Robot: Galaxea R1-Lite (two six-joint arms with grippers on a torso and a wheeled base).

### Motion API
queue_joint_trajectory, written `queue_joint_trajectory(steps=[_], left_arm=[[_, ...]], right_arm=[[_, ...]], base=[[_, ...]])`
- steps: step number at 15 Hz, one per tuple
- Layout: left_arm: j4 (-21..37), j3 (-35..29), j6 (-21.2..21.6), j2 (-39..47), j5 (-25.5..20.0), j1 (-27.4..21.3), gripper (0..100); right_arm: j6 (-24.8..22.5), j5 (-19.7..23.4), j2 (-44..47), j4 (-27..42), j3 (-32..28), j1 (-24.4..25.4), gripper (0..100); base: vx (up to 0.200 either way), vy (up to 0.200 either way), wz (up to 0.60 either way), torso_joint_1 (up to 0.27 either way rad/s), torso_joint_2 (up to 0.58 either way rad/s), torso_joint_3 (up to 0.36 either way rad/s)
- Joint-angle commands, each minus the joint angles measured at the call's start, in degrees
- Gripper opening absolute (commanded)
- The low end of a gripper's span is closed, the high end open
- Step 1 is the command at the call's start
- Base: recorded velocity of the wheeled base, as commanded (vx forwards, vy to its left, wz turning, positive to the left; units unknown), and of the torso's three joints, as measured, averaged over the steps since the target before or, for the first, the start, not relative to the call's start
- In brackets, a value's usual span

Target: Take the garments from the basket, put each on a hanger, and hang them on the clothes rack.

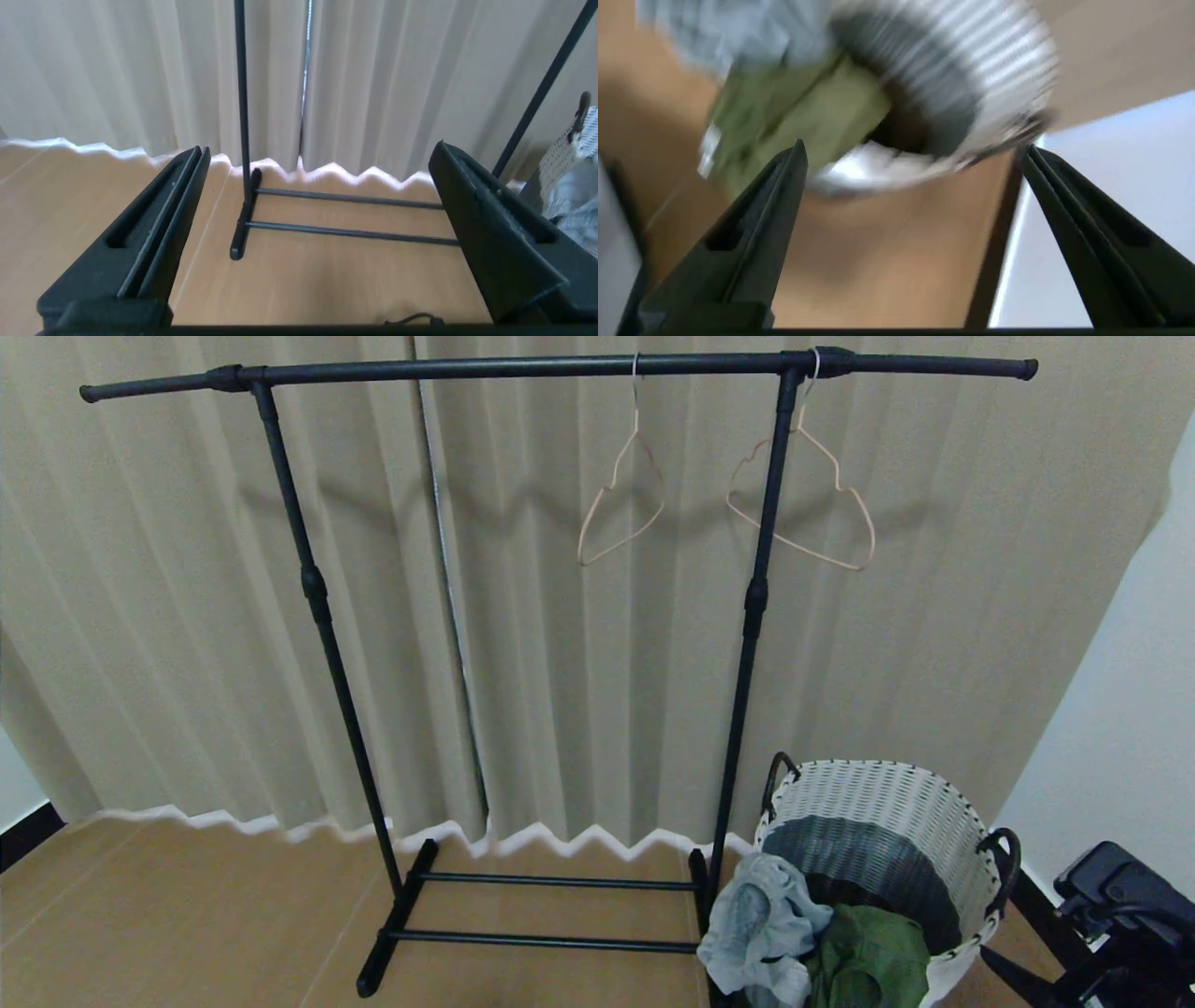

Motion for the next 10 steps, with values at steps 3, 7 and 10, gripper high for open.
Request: queue_joint_trajectory(steps=[3,7,10], left_arm=[[0.0,0.0,-0.1,0.0,0.1,0.0,100],[0.0,0.0,-0.1,0.0,0.1,0.0,100],[0.0,0.0,0.0,0.1,0.1,0.0,100]], right_arm=[[-0.2,0.0,5.6,-0.1,1.0,0.0,100],[-5.9,0.5,11.7,-2.8,0.9,0.3,100],[-12.3,2.3,21.4,-8.1,0.9,1.3,100]], base=[[0.000,0.000,0.00,-0.043,0.17,0.105],[0.000,0.000,0.00,0.000,0.00,0.000],[0.000,0.000,0.00,0.000,0.00,0.000]])
